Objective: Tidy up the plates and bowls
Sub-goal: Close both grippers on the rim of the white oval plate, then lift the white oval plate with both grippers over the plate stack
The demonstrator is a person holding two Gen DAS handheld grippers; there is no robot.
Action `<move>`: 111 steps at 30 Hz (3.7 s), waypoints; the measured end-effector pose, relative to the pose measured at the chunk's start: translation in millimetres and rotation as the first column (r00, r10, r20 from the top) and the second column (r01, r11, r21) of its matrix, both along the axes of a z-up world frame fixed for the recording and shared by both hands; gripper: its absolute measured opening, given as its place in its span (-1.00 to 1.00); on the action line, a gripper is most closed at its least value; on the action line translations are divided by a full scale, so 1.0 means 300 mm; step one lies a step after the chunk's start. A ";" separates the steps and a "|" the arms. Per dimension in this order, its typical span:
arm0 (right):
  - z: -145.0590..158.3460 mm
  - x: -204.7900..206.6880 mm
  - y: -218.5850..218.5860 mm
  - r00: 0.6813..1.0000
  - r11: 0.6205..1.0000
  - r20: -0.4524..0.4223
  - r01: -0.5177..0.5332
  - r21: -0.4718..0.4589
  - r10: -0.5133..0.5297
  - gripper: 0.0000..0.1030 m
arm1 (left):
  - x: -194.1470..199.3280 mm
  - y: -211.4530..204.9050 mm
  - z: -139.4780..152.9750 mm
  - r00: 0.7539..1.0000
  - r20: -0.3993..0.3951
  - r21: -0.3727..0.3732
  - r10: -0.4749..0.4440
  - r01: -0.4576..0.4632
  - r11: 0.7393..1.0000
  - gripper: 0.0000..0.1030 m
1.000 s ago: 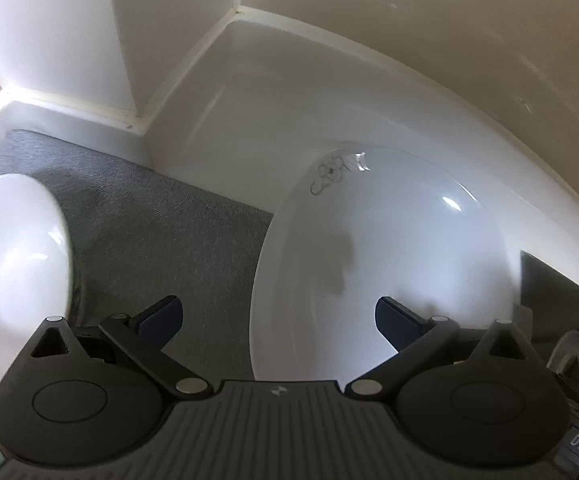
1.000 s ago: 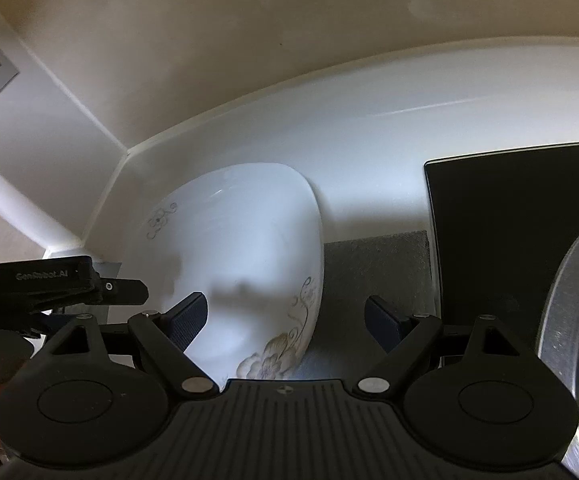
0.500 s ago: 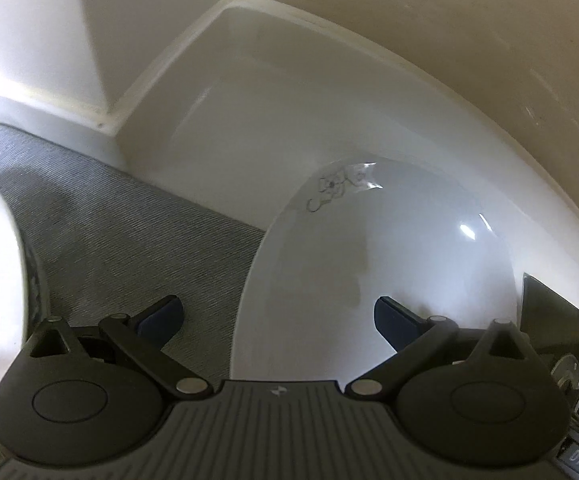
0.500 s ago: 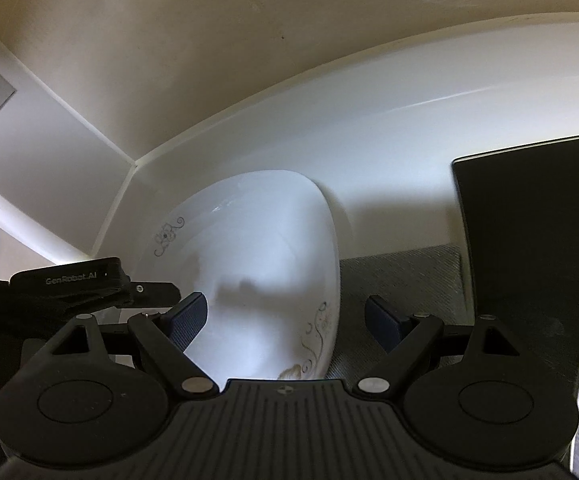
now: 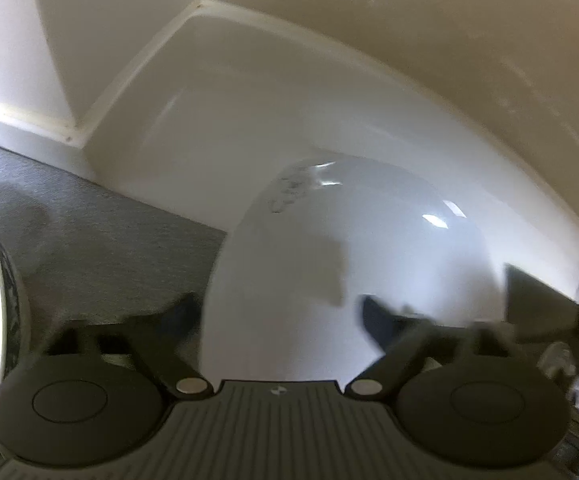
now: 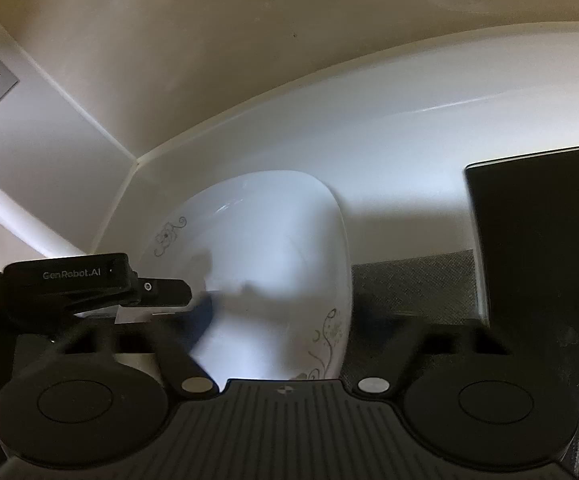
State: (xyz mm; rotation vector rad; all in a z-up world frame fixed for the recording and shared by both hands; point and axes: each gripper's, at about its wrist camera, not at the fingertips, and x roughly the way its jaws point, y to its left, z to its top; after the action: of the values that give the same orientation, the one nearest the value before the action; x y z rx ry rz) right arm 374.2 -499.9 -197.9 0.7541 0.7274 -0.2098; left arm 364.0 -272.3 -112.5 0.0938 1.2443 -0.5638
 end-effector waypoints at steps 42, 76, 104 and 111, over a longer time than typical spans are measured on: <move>0.121 -0.151 0.019 0.997 0.993 0.015 0.076 -0.091 -0.075 -0.70 | 0.011 0.188 0.069 0.997 -0.005 -0.124 -0.077 0.076 0.989 -0.17; 0.167 -0.534 0.261 0.986 0.981 0.022 0.168 -0.099 -0.167 -0.71 | 0.032 0.104 -0.024 0.977 0.030 -0.137 -0.213 0.215 0.967 -0.17; 0.093 -0.635 0.338 0.983 0.973 0.042 0.181 -0.145 -0.177 -0.69 | 0.100 -0.021 -0.173 0.952 -0.007 -0.057 -0.306 0.305 0.951 -0.17; 0.077 -0.644 0.348 0.986 0.973 0.023 0.165 -0.160 -0.163 -0.66 | 0.100 -0.045 -0.181 0.947 -0.026 -0.057 -0.319 0.317 0.947 -0.17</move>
State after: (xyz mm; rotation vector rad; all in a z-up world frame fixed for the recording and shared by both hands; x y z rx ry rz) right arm 181.0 -395.5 -174.8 0.6604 0.6312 -0.4102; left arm 394.1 -285.7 -166.8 0.2451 1.2560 -0.8812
